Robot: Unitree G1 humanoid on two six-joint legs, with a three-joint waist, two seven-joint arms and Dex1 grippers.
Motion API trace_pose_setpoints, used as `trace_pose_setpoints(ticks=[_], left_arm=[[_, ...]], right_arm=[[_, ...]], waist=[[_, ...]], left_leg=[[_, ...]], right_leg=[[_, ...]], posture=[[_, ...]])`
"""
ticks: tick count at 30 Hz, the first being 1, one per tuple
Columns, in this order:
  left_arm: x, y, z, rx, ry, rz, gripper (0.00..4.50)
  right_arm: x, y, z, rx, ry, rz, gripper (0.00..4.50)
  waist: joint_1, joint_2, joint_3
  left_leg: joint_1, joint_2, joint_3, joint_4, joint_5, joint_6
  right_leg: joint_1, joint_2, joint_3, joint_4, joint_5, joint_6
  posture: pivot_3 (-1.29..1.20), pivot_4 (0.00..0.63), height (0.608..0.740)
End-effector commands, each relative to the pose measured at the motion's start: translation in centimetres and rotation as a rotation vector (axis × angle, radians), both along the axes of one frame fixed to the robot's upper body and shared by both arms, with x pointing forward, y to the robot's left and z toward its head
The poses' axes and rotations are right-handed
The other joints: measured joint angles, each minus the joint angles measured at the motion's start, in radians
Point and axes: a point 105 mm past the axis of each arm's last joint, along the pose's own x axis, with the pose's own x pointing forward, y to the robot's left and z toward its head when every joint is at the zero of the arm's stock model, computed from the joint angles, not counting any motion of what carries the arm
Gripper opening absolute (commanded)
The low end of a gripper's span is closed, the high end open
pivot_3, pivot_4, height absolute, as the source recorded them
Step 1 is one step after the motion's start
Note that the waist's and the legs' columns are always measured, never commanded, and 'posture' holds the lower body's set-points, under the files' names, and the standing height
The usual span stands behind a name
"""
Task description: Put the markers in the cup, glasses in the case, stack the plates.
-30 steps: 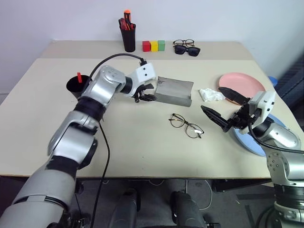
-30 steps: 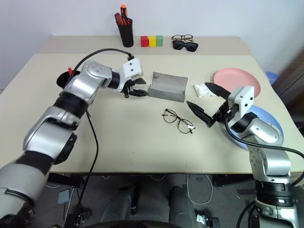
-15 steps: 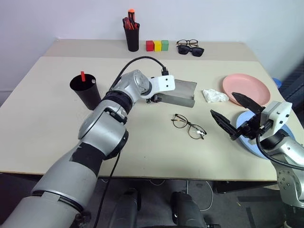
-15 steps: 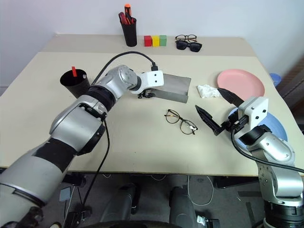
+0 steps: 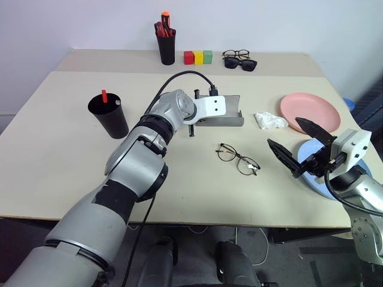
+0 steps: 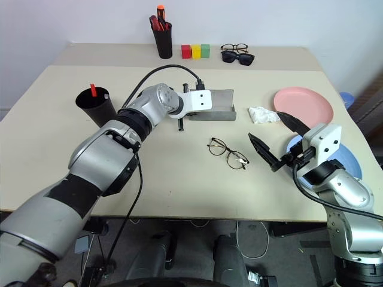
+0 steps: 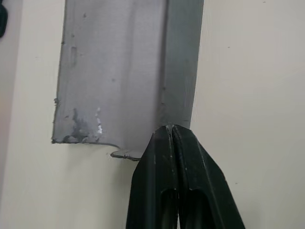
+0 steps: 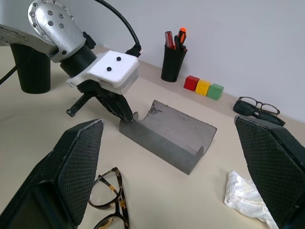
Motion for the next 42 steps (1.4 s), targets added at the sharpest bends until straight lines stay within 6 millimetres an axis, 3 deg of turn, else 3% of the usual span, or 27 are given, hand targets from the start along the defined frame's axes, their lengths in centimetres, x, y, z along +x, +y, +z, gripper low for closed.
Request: trace_pose_setpoints(ticks=[1,7,11,14,19,25,42], left_arm=[[-0.3,-0.2,0.9,-0.027,0.021,-0.037,0.05],[-1.1,0.8,0.1,-0.005,0.126,-0.094,0.05],[-0.5,1.4,0.5,-0.020,0.076,-0.066,0.05],[0.0,1.7,0.9,-0.024,0.038,-0.034,0.92],[0.5,1.5,2.0,-0.028,-0.011,0.007,3.41],[0.7,0.8,2.1,-0.020,-0.044,0.047,3.41],[-0.3,-1.7,-0.4,-0.072,0.045,0.077,3.41]], right_arm=[[0.0,0.2,1.3,-0.007,-0.047,0.011,4.50],[0.5,0.4,1.3,-0.009,-0.044,0.027,4.50],[1.1,0.7,1.2,-0.003,-0.041,0.042,4.50],[1.5,1.0,1.3,-0.001,-0.042,0.056,4.50],[1.9,1.0,1.4,-0.001,-0.048,0.066,4.50],[2.0,1.2,1.4,0.002,-0.054,0.071,4.50],[0.3,1.0,0.6,0.006,-0.025,0.047,4.50]], waist=[[0.000,0.000,0.000],[-0.001,0.000,0.000],[0.000,0.000,0.000],[0.000,0.000,0.000],[0.000,0.000,0.000],[0.000,0.000,0.000],[-0.001,0.000,0.000]], left_leg=[[0.000,0.000,0.000,0.000,0.000,0.000],[0.000,0.000,0.000,0.000,0.000,0.000],[0.000,0.000,0.000,0.000,0.000,0.000],[0.000,0.000,0.000,0.000,0.000,0.000],[0.000,0.000,0.000,0.000,0.000,0.000],[0.000,0.000,0.000,0.000,0.000,0.000],[0.000,0.000,0.000,0.000,0.000,0.000]], right_leg=[[0.000,0.000,0.000,0.000,0.000,0.000],[0.000,0.000,0.000,0.000,0.000,0.000],[0.000,0.000,0.000,0.000,0.000,0.000],[0.000,0.000,0.000,0.000,0.000,0.001],[0.000,0.000,0.000,0.000,0.001,0.001],[0.000,0.000,0.000,0.001,0.001,0.001],[0.000,0.000,0.000,0.001,0.000,0.001]], posture=[[0.00,0.150,0.740],[0.00,0.150,0.740],[0.00,0.150,0.740],[0.00,0.150,0.740],[0.00,0.150,0.740],[0.00,0.150,0.740],[0.00,0.150,0.740]])
